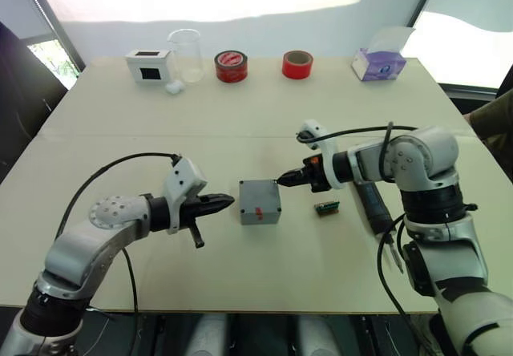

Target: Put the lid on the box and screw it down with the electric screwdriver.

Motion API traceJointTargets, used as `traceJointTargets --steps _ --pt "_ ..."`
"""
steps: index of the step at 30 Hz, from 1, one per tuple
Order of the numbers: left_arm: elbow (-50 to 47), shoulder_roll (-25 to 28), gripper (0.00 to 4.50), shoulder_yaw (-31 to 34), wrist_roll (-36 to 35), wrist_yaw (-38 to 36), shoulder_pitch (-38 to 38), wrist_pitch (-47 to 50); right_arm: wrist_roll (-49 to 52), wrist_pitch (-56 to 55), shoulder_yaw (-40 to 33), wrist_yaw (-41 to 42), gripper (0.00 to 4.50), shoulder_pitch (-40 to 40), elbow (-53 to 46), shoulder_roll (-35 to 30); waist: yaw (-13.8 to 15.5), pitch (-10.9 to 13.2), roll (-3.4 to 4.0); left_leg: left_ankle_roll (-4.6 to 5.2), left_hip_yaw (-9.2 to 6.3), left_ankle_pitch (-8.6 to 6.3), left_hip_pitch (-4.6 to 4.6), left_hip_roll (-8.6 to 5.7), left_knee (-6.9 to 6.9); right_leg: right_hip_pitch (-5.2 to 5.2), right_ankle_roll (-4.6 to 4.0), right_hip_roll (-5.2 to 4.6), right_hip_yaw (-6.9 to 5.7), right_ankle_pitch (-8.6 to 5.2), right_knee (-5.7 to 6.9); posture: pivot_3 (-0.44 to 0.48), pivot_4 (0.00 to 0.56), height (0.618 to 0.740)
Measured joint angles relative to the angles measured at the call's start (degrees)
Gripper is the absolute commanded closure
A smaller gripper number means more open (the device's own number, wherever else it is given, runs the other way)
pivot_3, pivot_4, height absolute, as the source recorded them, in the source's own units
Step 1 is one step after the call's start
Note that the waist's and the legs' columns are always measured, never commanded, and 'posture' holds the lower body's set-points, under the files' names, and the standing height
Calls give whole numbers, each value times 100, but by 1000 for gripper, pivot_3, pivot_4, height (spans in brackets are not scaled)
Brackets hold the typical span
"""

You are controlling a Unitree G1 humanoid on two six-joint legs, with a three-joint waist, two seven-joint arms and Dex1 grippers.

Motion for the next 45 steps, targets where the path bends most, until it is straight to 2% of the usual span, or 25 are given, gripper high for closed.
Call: traceJointTargets --steps 3,6,7,12,15,16,20,25,28,30,31,33,37,45 --pt "-1 2 4500 -1 -1 -14 -6 0 -33 -77 0 0 4385 40 -105 -39 3 0 0 0 0 0 0 0 0 0 0 0 0 0 -1 0 150 740" --pt "-8 88 4500 9 -5 -66 -14 2 -175 -598 50 51 4385 391 -556 -378 26 0 0 0 -1 0 -3 -3 -1 1 0 -2 -2 0 -6 0 150 740" --pt "-2 151 4500 21 -8 -100 -12 2 -250 -910 43 78 3880 600 -763 -478 25 0 0 1 -1 -1 -3 -3 -1 2 0 -2 -2 0 -9 0 150 740" --pt "117 395 4500 65 -54 -360 -179 4 -624 -2961 -38 506 2240 2005 -1748 -630 5 0 0 0 1 0 -3 -2 -8 -1 1 3 -2 0 -8 0 150 740" --pt "266 557 4500 104 -104 -558 -333 4 -861 -4148 -22 854 844 2793 -2223 -661 5 0 0 0 2 0 -1 -2 -7 1 2 4 -2 0 -8 0 150 740" --pt "302 575 4500 107 -112 -601 -375 3 -935 -4389 -13 908 564 2908 -2263 -658 5 0 0 0 2 0 0 -1 -5 3 2 4 -2 0 -7 0 150 740" --pt "484 666 4500 68 -126 -815 -580 1 -1451 -5534 171 1010 564 3216 -2252 -545 0 1 0 -2 0 1 2 0 -5 3 2 7 -3 0 -5 0 150 740" --pt "687 690 4500 -16 -121 -1011 -965 2 -2089 -6726 541 961 564 3128 -1639 -72 0 2 0 -5 0 3 3 0 -5 4 2 9 -2 0 -5 0 150 740" --pt "742 699 4500 -18 -120 -1050 -965 6 -2232 -7048 617 1058 1064 3079 -1296 -5 13 2 -1 -6 -1 3 3 0 -5 5 2 9 -3 0 -6 0 150 740" --pt "752 705 4500 -19 -120 -1057 -964 9 -2372 -7365 648 1187 1636 3056 -1038 -4 11 2 -1 -6 -1 4 3 0 -4 6 2 9 -3 0 -5 0 150 740" --pt "751 708 4500 -18 -120 -1057 -964 10 -2421 -7460 654 1230 2113 3052 -959 -4 10 2 -1 -6 -1 4 3 0 -4 6 2 9 -3 0 -5 0 150 740" --pt "738 716 4500 -18 -122 -1051 -960 18 -2519 -7642 665 1322 2792 3037 -789 -9 5 2 -1 -6 -2 4 3 0 -4 5 2 10 -3 0 -4 0 150 740" --pt "577 721 4500 -11 -134 -998 -915 112 -2589 -7891 648 1528 2792 2947 -414 -26 4 2 -1 -7 -2 4 3 0 -4 5 2 10 -2 0 -4 0 150 740" --pt "554 722 4500 -10 -136 -950 -884 130 -2637 -8010 606 1677 2792 2941 -296 -40 6 2 -1 -7 -2 4 3 0 -4 5 2 10 -2 0 -2 0 150 740"
